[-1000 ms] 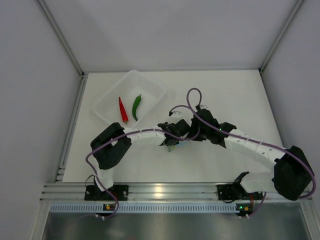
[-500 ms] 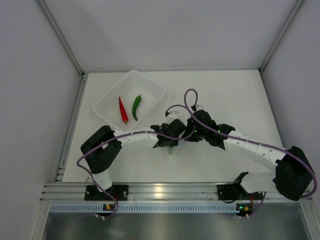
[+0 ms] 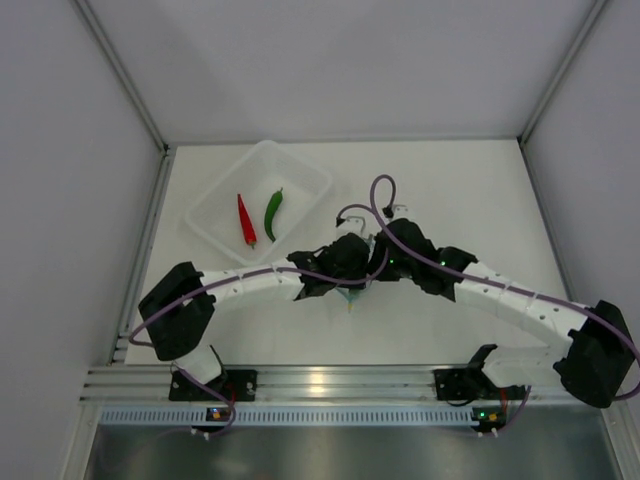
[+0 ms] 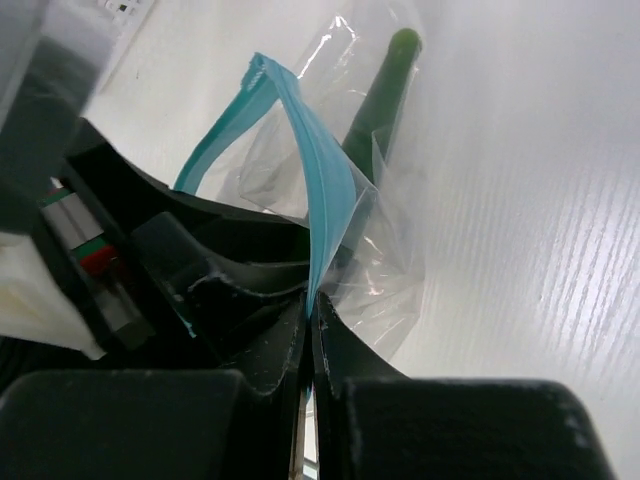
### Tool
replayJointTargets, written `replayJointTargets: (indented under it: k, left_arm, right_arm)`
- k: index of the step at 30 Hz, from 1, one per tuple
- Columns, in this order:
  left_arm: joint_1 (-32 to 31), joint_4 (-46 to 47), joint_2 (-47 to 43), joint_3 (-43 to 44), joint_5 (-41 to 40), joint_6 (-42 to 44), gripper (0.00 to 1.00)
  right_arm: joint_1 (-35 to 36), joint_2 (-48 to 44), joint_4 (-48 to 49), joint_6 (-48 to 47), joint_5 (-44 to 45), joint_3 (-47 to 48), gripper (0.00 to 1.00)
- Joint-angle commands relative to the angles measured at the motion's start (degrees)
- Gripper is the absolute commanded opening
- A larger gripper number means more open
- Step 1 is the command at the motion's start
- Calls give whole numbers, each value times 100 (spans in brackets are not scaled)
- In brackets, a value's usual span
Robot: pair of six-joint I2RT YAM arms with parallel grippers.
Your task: Open the zip-top bag and remove the fake food
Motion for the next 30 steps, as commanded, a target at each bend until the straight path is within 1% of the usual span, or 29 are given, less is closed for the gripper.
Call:
replayJointTargets:
  k: [1,4,8,15,22,25,27,29,30]
  left_arm:
    - [-210,483,-668,-269,461,182,0]
    - [-210,502,-810,-322,522,234,0]
    - [-210,502,-916,-393,795,261,0]
    - [-210,493,-1118,-665,734,234,0]
    - [-210,493,-996,-674,1014,235,0]
    - [-210,475,-855,-683,936,182,0]
    - [-210,423,-776,-665,892,112,0]
    - [-210,344,-696,-595,647,50,0]
    - [-210,291,-670,-569,541,-20,0]
  right_arm:
    - [-189,-92,167,-221,531,440,0]
    - [-242,-4,17,-344,654,484,0]
    - [-321,49,-141,-450,882,511,0]
    - [-453,14,-308,-608,1234,572,0]
    - [-471,-21,-89,-880,1375,634,0]
    - [-471,-127,17,-889,1489,617,0]
    - [-471,-267,175,-933,1315,555,0]
    - [-471,-329,289,-951,1034,459,0]
    - [-471,-355,316,-934,693,397,0]
